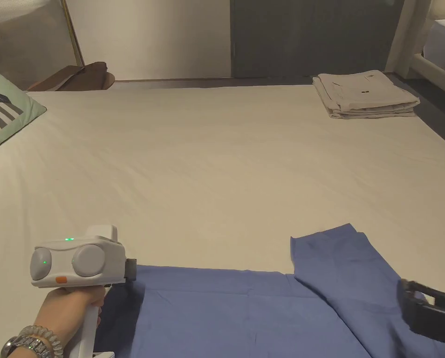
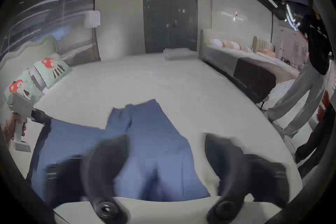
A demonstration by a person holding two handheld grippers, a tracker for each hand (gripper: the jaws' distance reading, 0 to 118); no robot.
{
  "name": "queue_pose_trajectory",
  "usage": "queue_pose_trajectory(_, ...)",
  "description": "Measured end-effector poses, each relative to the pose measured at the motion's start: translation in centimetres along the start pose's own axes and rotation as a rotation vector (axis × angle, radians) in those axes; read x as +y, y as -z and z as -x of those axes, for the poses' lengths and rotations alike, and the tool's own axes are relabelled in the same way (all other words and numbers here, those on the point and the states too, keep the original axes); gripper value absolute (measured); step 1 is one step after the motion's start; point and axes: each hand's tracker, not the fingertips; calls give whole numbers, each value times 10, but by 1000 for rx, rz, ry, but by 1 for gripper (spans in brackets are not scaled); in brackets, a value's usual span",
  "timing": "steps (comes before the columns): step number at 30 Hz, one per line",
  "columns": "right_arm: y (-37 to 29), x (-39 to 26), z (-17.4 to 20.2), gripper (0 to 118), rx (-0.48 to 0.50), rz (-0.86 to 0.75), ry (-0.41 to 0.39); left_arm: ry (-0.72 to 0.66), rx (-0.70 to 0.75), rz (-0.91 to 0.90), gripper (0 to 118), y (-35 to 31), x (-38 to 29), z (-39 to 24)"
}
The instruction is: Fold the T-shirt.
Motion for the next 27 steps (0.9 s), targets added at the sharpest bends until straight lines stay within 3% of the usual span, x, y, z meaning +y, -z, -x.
queue_pose_trajectory(5, 68, 15, -11, 103, -14, 137, -59, -21, -26, -19, 4, -11, -2, 4)
queue_pose_trajectory(9, 115, 14, -18, 96, -32, 297, -43, -9, -18, -25, 4, -16, -5, 5)
queue_pose_trajectory(12, 129, 6, -19, 77, -3, 379, -24, -21, -24, -25, 4, -18, -7, 7)
queue_pose_trajectory(14, 112, 7, -13, 67, 0, 328, -1, -25, -23, -28, 4, -19, -9, 8)
queue_pose_trajectory(15, 106, 8, -13, 60, 10, 308, -1, -26, -24, -31, 4, -21, -10, 8)
queue_pose_trajectory(17, 95, 9, -14, 4, 9, 261, -22, -33, -29, -37, 4, -27, -12, 10)
queue_pose_trajectory(18, 88, 8, -13, 4, -40, 233, -48, -39, -34, -42, 4, -30, -13, 10)
queue_pose_trajectory(19, 80, 8, -16, 4, -8, 191, -57, -44, -40, -50, 4, -35, -15, 12)
queue_pose_trajectory(27, -1, 13, -38, 3, 6, -78, 22, -93, -74, -156, 4, -95, -29, 30)
